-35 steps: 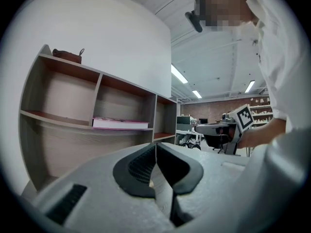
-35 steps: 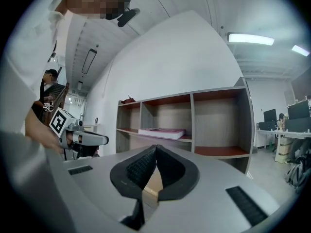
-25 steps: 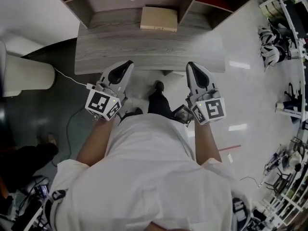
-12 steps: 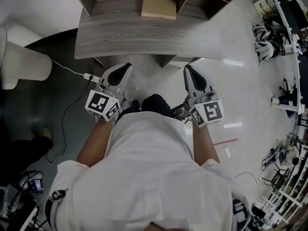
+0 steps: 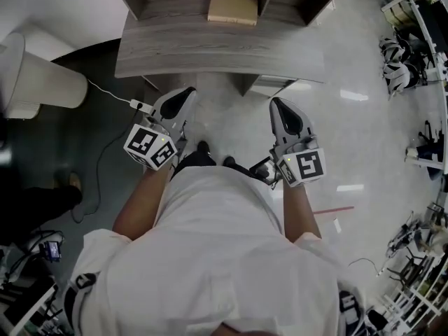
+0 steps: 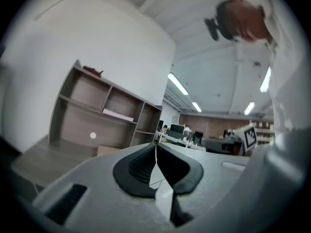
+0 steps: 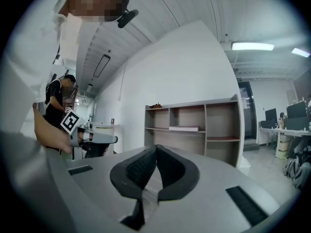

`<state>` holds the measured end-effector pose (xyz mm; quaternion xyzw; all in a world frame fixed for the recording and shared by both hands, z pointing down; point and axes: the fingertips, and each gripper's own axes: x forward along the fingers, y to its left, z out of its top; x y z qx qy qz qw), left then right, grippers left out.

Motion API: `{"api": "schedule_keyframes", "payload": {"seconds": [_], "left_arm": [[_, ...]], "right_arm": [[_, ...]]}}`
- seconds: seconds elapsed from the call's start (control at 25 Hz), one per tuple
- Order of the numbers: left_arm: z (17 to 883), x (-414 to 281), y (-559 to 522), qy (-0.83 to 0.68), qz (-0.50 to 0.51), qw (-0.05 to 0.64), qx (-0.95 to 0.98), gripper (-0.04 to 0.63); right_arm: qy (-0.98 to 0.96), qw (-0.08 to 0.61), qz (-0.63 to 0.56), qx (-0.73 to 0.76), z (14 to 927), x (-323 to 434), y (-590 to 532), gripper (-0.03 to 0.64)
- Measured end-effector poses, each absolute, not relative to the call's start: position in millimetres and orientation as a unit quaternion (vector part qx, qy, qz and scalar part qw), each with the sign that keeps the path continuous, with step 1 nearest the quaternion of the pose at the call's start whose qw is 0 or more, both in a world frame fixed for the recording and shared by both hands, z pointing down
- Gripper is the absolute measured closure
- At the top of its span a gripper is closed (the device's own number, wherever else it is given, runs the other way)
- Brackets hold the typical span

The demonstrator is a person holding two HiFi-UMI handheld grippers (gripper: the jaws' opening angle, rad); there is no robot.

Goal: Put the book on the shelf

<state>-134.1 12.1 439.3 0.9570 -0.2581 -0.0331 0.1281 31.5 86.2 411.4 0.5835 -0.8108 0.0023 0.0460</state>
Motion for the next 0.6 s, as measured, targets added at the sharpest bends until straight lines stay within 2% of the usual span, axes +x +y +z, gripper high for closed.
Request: {"api": "schedule_keyframes", "payload": {"seconds": [0.12,0.28,0.6], "left_arm": [[460,-117,21,-0.278,-0.027,0.182,0.943,0.572],[471,-96,53,-0.257,-0.004,0.154,0.954,0.572],[477,-82,90,-0.256,0.016,0.154,0.954,0.572]], "right_arm": [[-0.803,0.035,0.038,0.594,426,65,107,0.601],[-0.800,0.034,0.051,0.597,449,86,126,0.601],[-0.820,0.035,0.049,0.569,463,89,159,0.601]]}}
